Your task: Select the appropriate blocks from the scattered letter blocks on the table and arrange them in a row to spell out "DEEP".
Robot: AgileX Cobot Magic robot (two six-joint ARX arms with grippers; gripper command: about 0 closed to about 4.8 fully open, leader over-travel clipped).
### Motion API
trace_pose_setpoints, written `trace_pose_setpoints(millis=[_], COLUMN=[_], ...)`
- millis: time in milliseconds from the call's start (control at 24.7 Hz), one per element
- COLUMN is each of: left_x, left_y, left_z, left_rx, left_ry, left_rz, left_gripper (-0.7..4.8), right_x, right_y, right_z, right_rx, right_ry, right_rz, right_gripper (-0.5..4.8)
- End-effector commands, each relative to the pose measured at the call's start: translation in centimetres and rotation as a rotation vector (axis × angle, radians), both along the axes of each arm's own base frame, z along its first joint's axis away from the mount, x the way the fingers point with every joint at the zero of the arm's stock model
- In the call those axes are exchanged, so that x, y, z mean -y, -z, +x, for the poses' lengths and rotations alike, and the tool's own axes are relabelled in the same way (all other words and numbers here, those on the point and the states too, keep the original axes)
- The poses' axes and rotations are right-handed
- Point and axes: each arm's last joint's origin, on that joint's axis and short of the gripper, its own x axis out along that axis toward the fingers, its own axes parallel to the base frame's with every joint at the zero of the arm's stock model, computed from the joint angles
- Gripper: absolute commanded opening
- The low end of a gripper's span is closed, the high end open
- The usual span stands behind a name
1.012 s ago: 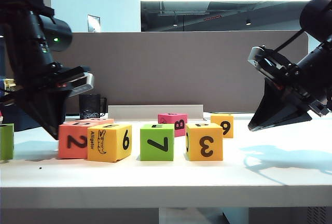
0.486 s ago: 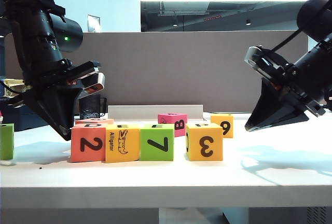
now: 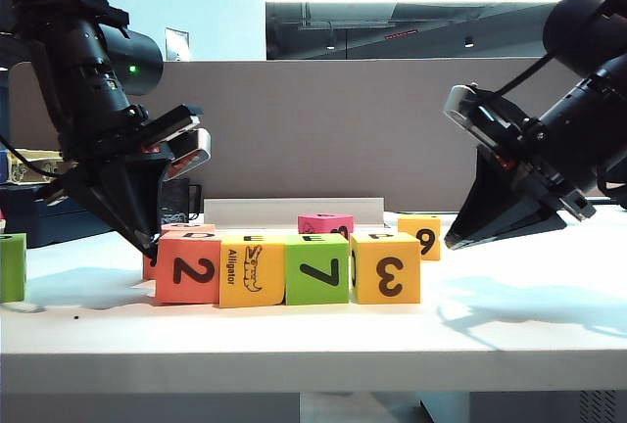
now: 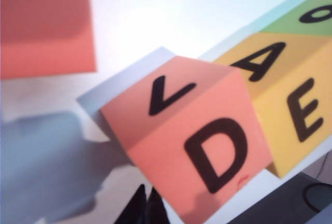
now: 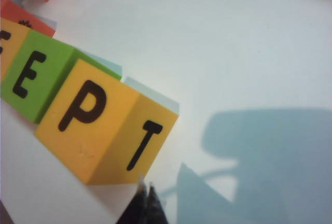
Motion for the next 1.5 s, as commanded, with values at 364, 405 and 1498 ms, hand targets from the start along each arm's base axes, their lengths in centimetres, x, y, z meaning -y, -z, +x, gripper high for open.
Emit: trace_pose_setpoints(millis=[364, 405, 1498], left_x=[0.3, 0.4, 0.0], left_y=[-0.3, -0.4, -0.3], left_z=[0.2, 0.3, 1.0], left_rx=[0.022, 0.023, 0.169], left_ry=[0.011, 0.012, 0.025], left_rz=[-0.074, -0.082, 0.127], left_gripper=[-0.06, -0.06, -0.06], right_x=[-0.6, -0.6, -0.2], right_y=[-0.3, -0.3, -3.1], right_z=[0.0, 0.0, -0.1], right_rx=[0.023, 0.023, 0.185], right_ry=[-0.021, -0.021, 0.030], right_rz=[0.011, 0.011, 0.010], right_gripper=[-0.01, -0.01, -0.01])
